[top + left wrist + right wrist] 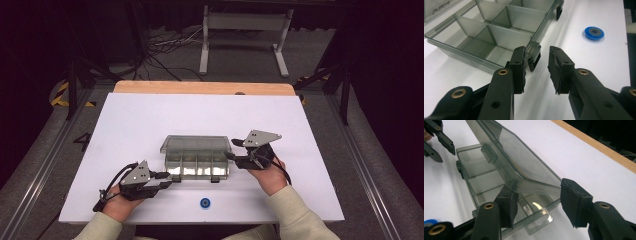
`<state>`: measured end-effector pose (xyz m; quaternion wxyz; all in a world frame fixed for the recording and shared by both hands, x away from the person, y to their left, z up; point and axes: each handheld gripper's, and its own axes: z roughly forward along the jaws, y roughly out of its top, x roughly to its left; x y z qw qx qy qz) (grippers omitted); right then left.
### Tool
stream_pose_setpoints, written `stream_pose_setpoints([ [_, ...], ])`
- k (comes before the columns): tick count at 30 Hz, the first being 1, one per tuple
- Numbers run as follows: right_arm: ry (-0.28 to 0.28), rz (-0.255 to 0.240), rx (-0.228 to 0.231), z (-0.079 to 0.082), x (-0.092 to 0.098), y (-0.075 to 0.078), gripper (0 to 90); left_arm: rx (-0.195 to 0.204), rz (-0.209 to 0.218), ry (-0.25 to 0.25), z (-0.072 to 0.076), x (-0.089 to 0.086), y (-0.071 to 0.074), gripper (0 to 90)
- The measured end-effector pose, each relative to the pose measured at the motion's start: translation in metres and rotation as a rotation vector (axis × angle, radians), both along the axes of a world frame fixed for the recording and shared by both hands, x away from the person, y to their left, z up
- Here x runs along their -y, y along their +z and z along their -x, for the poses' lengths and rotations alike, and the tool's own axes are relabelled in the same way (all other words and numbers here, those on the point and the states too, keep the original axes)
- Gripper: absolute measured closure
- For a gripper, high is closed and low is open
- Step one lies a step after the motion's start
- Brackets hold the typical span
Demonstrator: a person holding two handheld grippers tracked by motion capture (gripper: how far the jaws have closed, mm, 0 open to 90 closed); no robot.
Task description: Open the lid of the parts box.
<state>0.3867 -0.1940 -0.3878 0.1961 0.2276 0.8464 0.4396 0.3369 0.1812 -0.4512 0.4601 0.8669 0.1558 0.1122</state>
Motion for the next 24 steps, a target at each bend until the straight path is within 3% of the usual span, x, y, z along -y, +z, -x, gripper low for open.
stream_pose_setpoints([
  [7, 0.002, -0.005, 0.018, -0.012, -0.002, 0.012, 49.3, 0.03, 0.034, 0.012, 0.001, -0.003, 0.003, 64.2],
  [12, -0.007, -0.018, 0.013, -0.022, -0.003, 0.018, 49.7, 0.041, 0.085, 0.02, 0.0, -0.001, 0.004, 63.9],
  [15, -0.009, -0.019, 0.015, -0.026, -0.005, 0.02, 49.9, 0.055, 0.083, 0.014, 0.0, 0.003, 0.004, 63.0],
  [19, -0.012, -0.02, 0.008, -0.033, -0.006, 0.02, 50.7, 0.026, 0.03, 0.021, -0.004, 0.009, -0.001, 62.6],
  [24, -0.017, -0.019, -0.006, -0.042, -0.008, 0.017, 52.2, 0.017, 0.03, 0.019, -0.004, 0.011, -0.003, 60.8],
])
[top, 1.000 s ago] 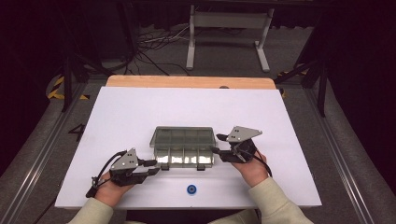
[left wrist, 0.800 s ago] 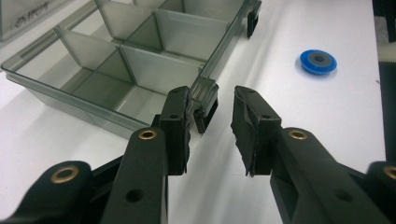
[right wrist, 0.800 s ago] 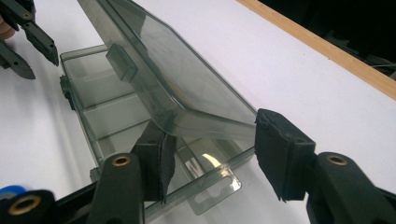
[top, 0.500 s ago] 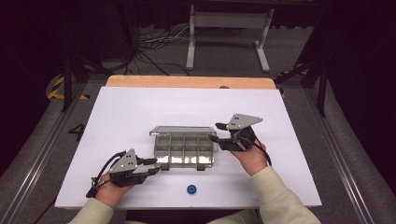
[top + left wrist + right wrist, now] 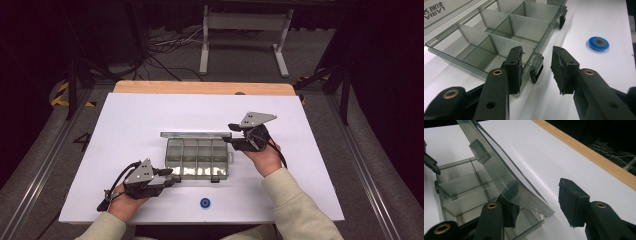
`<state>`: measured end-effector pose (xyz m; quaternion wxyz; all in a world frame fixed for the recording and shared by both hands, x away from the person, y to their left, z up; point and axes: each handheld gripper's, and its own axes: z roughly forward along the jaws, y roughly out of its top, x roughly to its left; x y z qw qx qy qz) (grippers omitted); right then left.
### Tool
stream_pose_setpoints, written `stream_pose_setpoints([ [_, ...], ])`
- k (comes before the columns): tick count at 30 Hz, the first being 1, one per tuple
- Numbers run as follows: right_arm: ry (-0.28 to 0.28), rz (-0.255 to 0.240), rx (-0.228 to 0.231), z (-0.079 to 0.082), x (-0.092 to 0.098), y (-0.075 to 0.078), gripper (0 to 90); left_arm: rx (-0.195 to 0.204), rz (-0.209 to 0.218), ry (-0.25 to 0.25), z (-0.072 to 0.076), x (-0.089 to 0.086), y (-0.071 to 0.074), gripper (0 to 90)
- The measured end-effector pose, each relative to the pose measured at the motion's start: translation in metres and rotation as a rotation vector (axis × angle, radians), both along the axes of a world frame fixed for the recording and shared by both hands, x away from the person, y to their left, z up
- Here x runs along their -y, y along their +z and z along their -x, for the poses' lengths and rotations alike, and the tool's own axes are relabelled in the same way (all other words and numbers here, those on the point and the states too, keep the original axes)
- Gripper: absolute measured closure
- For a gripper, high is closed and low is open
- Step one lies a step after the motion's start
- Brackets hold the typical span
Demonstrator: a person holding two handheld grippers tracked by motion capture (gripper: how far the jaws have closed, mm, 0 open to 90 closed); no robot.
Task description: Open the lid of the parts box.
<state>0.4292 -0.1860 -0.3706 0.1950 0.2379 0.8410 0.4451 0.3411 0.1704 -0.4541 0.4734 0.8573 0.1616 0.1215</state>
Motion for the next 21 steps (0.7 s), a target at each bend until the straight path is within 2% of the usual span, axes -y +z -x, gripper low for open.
stream_pose_setpoints([
  [9, -0.005, -0.03, -0.013, -0.011, 0.001, -0.003, 58.5, -0.009, -0.009, 0.006, -0.001, 0.0, -0.002, 57.7],
  [10, -0.007, -0.055, -0.017, -0.016, 0.003, -0.004, 61.0, -0.015, -0.004, 0.007, -0.001, 0.0, -0.002, 57.6],
  [14, -0.021, -0.078, -0.031, -0.021, 0.004, -0.006, 63.3, -0.013, -0.007, 0.006, -0.002, 0.0, -0.003, 57.0],
  [20, -0.038, -0.076, -0.025, -0.029, 0.003, -0.01, 65.3, -0.005, -0.012, 0.002, -0.002, 0.001, -0.004, 55.0],
  [21, -0.043, -0.077, -0.023, -0.03, 0.002, -0.012, 65.8, -0.014, -0.008, 0.003, -0.002, 0.002, -0.005, 55.0],
])
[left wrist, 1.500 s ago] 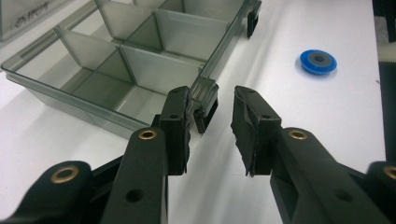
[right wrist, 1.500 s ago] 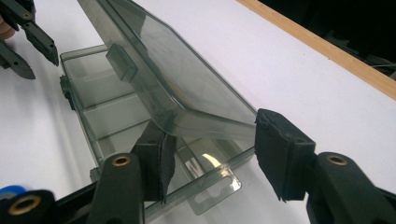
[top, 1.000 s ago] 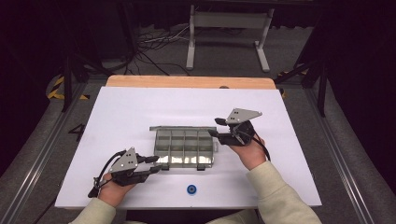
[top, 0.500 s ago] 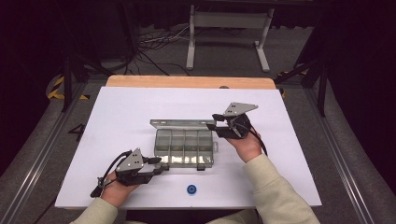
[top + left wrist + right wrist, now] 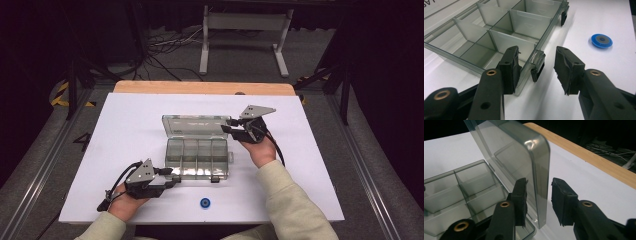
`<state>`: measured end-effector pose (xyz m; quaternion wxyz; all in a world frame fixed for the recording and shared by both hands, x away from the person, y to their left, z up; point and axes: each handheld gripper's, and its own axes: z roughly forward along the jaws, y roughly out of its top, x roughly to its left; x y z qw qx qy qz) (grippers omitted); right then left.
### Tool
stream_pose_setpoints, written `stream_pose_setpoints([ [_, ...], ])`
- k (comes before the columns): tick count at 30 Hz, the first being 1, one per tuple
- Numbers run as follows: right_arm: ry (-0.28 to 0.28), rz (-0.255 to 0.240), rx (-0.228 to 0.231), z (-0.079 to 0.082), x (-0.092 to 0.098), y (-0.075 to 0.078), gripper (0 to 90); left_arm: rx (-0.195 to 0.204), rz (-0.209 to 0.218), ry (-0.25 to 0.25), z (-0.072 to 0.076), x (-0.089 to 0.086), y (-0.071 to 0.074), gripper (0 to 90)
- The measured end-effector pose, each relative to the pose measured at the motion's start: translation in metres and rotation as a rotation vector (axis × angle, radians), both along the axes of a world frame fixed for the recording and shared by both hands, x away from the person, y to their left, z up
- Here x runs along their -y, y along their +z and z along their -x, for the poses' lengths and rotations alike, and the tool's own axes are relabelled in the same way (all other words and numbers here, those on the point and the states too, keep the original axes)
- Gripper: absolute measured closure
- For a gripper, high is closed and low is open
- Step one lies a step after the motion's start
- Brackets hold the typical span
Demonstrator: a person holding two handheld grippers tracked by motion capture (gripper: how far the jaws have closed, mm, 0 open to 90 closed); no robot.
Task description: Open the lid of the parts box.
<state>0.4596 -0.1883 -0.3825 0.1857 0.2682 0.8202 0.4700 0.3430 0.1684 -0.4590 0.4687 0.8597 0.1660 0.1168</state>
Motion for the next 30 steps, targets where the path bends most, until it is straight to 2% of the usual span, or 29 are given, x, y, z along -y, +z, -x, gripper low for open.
stream_pose_setpoints([
  [5, -0.02, -0.005, 0.001, -0.008, -0.002, -0.006, 66.7, 0.006, -0.004, -0.001, 0.0, 0.0, 0.0, 54.9],
  [10, -0.037, 0.01, -0.004, -0.015, -0.003, -0.013, 66.9, 0.004, -0.002, -0.003, 0.0, 0.0, 0.0, 54.7],
  [23, -0.057, 0.015, -0.043, -0.027, -0.005, -0.026, 66.8, -0.001, 0.001, -0.002, 0.0, 0.0, 0.0, 54.2],
  [30, -0.066, 0.003, -0.063, -0.031, -0.007, -0.032, 60.8, -0.002, 0.001, -0.003, -0.001, 0.0, 0.0, 53.9],
])
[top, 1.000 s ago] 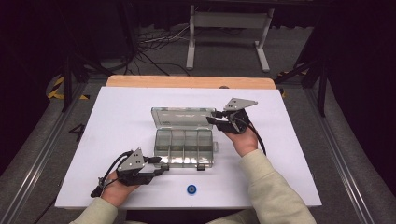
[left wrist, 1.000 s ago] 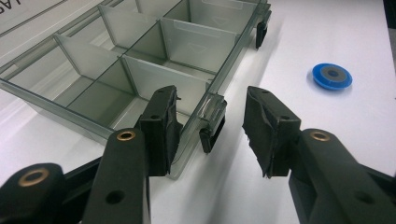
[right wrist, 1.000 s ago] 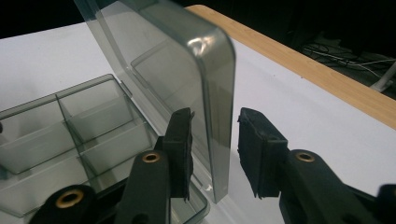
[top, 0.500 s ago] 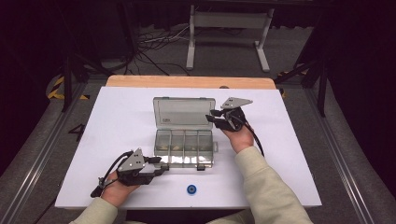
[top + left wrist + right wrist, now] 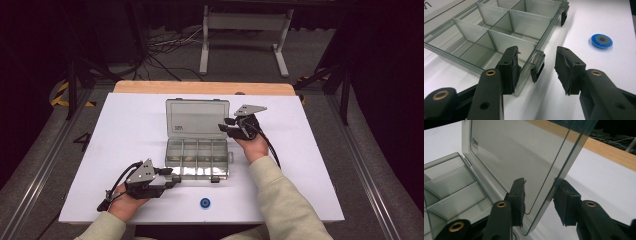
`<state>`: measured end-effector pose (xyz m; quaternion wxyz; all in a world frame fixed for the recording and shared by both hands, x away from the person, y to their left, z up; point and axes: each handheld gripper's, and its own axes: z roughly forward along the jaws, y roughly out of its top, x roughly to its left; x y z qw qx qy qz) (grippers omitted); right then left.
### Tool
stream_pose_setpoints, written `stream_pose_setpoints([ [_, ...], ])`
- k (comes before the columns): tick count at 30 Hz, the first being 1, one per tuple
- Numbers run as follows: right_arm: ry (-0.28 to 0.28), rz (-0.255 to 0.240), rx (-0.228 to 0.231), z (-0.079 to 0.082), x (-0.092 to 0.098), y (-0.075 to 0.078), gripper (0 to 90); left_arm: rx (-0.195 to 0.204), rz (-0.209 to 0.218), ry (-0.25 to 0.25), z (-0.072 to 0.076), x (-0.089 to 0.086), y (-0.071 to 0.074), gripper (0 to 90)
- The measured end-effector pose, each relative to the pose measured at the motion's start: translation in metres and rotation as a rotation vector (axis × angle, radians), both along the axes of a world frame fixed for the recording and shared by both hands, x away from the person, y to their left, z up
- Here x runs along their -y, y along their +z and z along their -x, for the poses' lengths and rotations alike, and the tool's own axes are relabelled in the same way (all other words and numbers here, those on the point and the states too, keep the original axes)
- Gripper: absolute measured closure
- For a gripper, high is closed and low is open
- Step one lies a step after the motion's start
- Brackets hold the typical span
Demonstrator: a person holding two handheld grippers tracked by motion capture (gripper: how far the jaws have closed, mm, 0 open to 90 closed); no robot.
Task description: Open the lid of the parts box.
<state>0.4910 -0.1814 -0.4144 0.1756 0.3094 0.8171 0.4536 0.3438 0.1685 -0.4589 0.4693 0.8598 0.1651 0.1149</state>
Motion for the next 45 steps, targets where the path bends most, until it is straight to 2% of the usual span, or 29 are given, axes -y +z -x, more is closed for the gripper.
stream_pose_setpoints([
  [20, -0.022, 0.034, -0.043, -0.011, -0.009, -0.016, 44.4, -0.002, 0.0, 0.006, 0.0, 0.001, 0.0, 53.8],
  [34, -0.027, 0.037, -0.083, -0.015, -0.011, -0.024, 34.2, -0.013, 0.003, 0.01, 0.0, 0.001, 0.0, 53.7],
  [40, -0.028, 0.033, -0.122, -0.016, -0.01, -0.028, 32.2, -0.007, -0.002, 0.011, 0.0, 0.001, 0.0, 53.7],
  [45, -0.031, 0.026, -0.132, -0.017, -0.009, -0.029, 31.5, -0.01, 0.0, 0.011, 0.0, 0.001, 0.0, 53.6],
])
